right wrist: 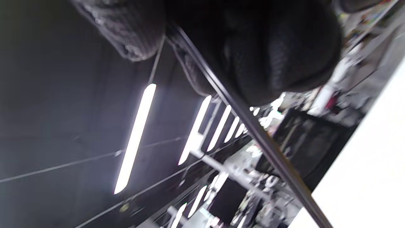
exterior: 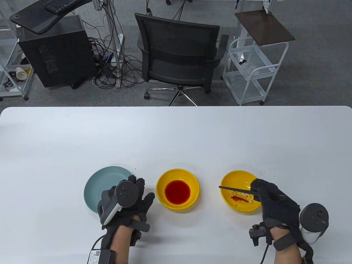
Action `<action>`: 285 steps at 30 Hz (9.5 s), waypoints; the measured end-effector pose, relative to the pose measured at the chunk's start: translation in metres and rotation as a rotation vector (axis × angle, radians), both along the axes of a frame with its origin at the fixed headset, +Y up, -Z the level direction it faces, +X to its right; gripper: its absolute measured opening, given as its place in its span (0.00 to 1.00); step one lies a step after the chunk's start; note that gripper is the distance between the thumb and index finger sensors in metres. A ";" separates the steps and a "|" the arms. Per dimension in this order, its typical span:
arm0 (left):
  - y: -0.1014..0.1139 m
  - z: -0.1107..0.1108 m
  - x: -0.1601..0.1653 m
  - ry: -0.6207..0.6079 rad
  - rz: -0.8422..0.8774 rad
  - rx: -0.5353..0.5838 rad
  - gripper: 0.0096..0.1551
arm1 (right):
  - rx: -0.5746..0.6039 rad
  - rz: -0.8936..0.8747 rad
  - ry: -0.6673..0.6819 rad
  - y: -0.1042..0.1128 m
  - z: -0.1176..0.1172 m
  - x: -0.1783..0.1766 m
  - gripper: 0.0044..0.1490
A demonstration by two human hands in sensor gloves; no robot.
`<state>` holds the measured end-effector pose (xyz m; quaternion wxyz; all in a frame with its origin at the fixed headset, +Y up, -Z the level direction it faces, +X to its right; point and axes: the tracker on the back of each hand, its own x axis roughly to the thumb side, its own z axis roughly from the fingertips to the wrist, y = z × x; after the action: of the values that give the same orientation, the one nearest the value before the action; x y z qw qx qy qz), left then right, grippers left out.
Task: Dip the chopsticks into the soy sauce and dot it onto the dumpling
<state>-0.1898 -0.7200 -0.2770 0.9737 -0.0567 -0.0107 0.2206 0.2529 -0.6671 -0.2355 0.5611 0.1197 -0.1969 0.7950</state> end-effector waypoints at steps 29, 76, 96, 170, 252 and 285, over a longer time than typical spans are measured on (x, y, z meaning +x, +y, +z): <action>0.001 0.000 -0.002 0.005 0.001 -0.003 0.47 | -0.113 0.431 0.234 -0.045 -0.006 -0.106 0.36; -0.002 -0.002 -0.002 0.003 0.004 -0.017 0.47 | -0.050 0.052 -0.119 0.005 0.006 0.001 0.34; -0.002 -0.001 -0.003 0.003 0.007 -0.019 0.47 | -0.249 0.144 -0.338 -0.002 0.002 0.038 0.34; -0.020 0.041 0.109 -0.426 1.443 -0.592 0.32 | 0.509 0.709 0.076 0.004 0.056 -0.161 0.40; 0.003 0.009 0.050 -0.132 -0.223 0.071 0.52 | -0.196 0.849 -0.018 -0.049 -0.012 -0.096 0.54; 0.001 0.005 0.035 -0.084 -0.160 0.054 0.51 | -0.184 0.728 0.033 -0.038 -0.009 -0.087 0.53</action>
<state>-0.1550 -0.7188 -0.2721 0.9881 -0.0401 -0.0529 0.1390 0.1659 -0.7049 -0.2449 0.2534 0.1435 -0.0603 0.9548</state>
